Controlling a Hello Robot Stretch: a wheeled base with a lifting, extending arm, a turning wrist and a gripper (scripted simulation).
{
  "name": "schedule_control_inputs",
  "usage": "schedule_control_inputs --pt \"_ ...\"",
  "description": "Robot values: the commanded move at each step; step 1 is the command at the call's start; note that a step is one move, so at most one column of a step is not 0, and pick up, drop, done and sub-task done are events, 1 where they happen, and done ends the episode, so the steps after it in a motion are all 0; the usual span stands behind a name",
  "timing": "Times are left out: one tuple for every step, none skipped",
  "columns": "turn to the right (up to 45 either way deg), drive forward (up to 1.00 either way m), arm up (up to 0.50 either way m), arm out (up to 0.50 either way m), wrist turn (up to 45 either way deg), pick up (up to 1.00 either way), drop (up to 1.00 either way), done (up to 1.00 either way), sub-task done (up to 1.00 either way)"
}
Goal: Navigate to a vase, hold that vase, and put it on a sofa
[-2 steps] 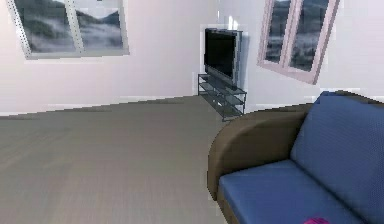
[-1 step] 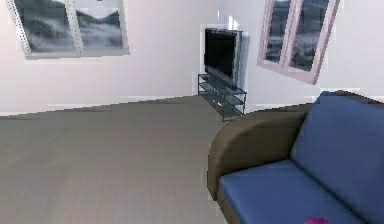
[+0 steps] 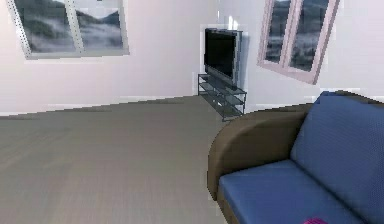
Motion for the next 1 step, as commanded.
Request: schedule_control_inputs --pt "0.0 0.00 0.10 0.00 0.0 0.00 0.00 0.00 0.00"
